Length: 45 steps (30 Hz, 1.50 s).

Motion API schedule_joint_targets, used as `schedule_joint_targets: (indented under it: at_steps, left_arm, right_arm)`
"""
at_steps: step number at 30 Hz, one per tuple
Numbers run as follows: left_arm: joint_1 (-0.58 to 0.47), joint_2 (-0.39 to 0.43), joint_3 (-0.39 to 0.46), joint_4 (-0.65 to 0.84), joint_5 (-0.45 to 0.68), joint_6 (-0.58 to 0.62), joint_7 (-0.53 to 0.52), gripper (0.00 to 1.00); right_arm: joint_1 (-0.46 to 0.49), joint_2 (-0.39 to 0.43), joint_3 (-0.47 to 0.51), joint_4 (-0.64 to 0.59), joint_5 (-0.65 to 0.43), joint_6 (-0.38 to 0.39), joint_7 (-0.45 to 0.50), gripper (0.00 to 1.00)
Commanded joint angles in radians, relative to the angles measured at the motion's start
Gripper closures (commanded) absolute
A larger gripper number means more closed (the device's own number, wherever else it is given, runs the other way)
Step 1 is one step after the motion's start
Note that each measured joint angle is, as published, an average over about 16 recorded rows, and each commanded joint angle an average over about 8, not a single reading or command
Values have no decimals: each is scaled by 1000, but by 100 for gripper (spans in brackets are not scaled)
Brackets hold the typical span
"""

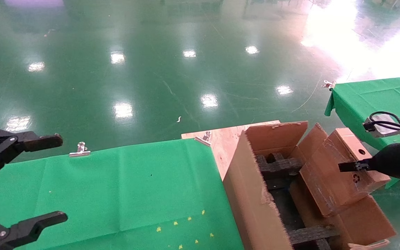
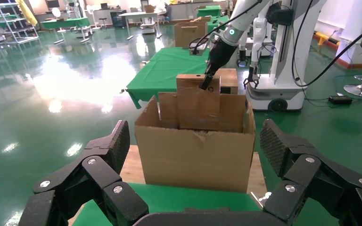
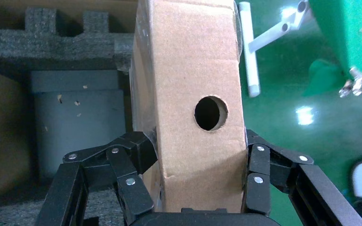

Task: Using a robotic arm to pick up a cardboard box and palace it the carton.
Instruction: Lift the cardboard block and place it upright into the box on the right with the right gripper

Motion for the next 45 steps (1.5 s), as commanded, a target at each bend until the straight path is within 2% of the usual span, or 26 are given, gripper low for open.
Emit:
schedule_joint_targets:
  at_steps: [1, 13, 29, 45]
  left_arm:
    - [0, 0, 0, 0, 0, 0, 0, 0]
    - [0, 0, 0, 0, 0, 0, 0, 0]
    - [0, 0, 0, 0, 0, 0, 0, 0]
    - [0, 0, 1, 0, -1, 0, 0, 0]
  right_arm:
    - [-5, -6, -4, 5, -28, 6, 47, 100]
    - [-8, -14, -3, -15, -9, 7, 24, 100]
    - [-25, -60, -9, -5, -7, -11, 85, 100]
    - [-107, -118, -39, -4, -79, 62, 180, 100]
